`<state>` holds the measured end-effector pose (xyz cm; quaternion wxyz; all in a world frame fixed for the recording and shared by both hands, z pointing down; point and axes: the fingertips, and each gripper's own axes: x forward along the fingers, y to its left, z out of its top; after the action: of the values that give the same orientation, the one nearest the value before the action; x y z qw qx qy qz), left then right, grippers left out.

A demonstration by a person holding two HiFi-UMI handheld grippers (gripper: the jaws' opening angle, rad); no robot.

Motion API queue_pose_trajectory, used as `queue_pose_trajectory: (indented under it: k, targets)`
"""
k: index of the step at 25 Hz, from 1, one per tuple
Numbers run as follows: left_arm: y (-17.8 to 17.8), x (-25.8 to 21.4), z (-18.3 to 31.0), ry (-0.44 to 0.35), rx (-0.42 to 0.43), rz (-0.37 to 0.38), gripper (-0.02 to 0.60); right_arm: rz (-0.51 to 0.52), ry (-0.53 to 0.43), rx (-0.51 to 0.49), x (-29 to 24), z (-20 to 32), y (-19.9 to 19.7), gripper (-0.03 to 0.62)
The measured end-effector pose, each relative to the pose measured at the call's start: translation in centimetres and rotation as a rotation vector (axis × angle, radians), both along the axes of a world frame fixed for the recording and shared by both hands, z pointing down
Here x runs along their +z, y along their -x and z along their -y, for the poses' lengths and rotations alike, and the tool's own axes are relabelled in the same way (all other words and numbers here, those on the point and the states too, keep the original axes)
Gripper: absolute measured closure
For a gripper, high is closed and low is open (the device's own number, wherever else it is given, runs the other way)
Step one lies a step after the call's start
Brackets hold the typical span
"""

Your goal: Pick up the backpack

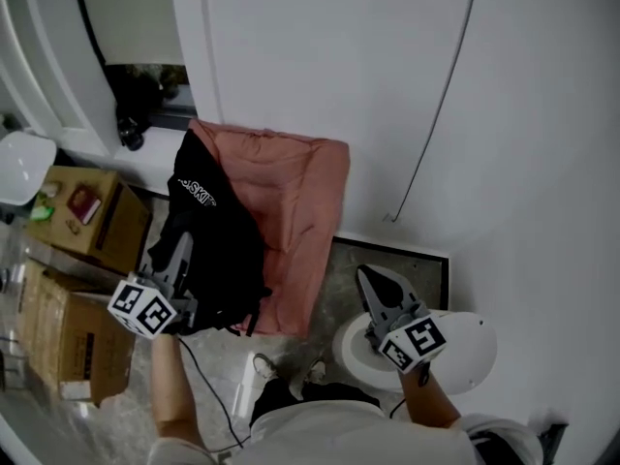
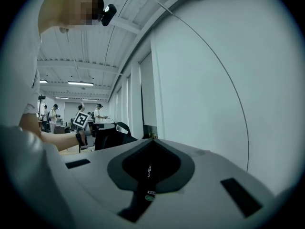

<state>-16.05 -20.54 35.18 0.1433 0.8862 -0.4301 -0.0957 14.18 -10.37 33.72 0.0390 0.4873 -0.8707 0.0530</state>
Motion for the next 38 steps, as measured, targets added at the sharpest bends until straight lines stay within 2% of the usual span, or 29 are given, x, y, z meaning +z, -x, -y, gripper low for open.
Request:
queue_pose_trajectory:
  k: [4,7,15,18,21,27,34,38]
  targets:
    - [2.9,-3.6,-1.3,-0.033,-0.067,-0.003,0.558,0.004,-0.046,0.028,-2.0,0.0,-0.6,0.574]
    - [4.0,-6.1,-2.3,-0.066,-0.095,0.02,0.558,0.018,-0.07,0.061,-3.4,0.1,-1.5,0.574]
    - [6.9,-10.2,-4.3,-0.104,-0.166,0.062,0.558,0.031,-0.143,0.147,-6.1,1.1,-4.5,0.574]
    - [8.2,-11.6,-4.8,-0.113,-0.192,0.07,0.558,0.011,-0.161,0.147,-6.5,1.6,-4.7,0.574]
    - [8.9,-12.6,-5.3,-0.127,-0.208,0.089,0.56,-0.028,-0.163,0.129,-6.3,2.1,-4.8,0.575]
    - [10.7,-14.8,-7.4,-0.174,-0.271,0.092,0.559,-0.04,-0.191,0.152,-7.5,3.1,-5.4,0.574]
    - [13.3,-15.2,-8.5,-0.184,-0.346,0.062,0.56,-0.041,-0.21,0.171,-7.9,4.6,-6.5,0.574]
    - [14.2,-15.3,-10.1,-0.21,-0.385,0.083,0.56,-0.045,-0.218,0.183,-8.3,4.6,-6.6,0.574]
